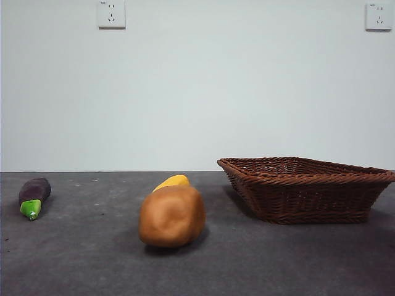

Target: Help me put the vegetables on the table into the basket

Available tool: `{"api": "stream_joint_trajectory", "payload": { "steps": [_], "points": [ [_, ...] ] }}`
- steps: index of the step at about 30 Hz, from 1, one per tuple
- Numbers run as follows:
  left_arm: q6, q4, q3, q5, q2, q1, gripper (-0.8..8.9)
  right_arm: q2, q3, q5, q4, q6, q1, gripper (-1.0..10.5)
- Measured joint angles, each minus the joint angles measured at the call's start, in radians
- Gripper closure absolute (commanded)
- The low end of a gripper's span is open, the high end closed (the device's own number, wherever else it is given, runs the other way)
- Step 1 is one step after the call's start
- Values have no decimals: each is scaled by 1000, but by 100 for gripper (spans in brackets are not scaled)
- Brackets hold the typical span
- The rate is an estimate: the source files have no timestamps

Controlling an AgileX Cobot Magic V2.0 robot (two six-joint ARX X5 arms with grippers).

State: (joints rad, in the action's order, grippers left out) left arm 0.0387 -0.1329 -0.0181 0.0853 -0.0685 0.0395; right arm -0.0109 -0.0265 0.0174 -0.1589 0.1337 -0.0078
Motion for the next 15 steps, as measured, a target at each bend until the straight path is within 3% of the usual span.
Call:
{"api": "stream_joint_trajectory", "payload": {
  "steps": [8,15],
  "points": [
    [93,-5,-9,17,-54,0,819,-46,-46,-74,-53,185,0,956],
    [193,-51,-164,137,-224,0,818,-235,-238,-152,-158,248,0,956]
  ]
}}
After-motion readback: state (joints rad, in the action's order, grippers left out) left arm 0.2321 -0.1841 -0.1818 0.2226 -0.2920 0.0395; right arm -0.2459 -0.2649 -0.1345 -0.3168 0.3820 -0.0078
